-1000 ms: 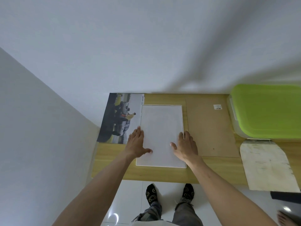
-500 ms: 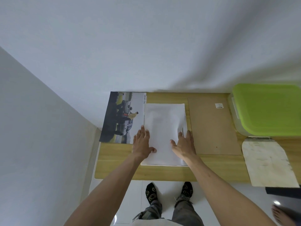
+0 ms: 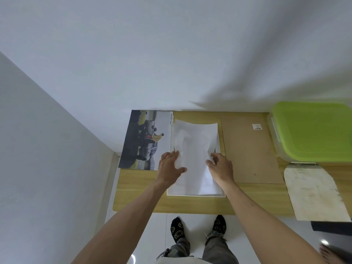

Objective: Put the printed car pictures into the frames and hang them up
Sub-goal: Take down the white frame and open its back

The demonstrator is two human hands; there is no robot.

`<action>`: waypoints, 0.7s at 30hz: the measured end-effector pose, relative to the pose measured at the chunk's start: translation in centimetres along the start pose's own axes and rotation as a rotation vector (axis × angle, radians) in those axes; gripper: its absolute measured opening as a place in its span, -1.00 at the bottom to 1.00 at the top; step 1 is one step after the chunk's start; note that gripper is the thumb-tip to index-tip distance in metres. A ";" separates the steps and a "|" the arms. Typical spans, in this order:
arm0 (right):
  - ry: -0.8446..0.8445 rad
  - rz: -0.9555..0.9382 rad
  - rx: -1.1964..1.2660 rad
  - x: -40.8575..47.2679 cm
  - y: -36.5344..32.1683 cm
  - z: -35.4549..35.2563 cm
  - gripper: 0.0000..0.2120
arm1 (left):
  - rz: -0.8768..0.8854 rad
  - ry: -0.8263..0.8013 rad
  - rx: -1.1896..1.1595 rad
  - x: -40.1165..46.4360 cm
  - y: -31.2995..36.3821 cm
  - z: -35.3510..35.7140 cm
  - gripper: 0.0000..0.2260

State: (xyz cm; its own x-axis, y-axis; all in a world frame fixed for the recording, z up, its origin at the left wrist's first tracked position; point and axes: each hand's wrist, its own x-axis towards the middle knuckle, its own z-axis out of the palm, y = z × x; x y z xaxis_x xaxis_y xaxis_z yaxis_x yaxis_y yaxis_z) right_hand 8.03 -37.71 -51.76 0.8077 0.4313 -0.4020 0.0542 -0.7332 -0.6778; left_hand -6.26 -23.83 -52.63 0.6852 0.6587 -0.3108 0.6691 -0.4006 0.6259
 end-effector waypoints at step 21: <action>-0.048 0.196 0.122 1.9 1.6 -8.9 -0.10 | -0.219 -0.120 -0.859 2.8 3.0 -6.3 -0.56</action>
State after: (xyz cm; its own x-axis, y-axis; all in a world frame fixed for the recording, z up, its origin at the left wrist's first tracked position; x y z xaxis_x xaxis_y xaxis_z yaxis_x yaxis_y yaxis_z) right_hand 14.84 -42.73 -48.11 0.7670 0.3133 -0.5599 -0.1748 -0.7376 -0.6522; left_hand -4.16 -19.18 -47.11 0.6249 0.5743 -0.5288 0.3749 0.3734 0.8486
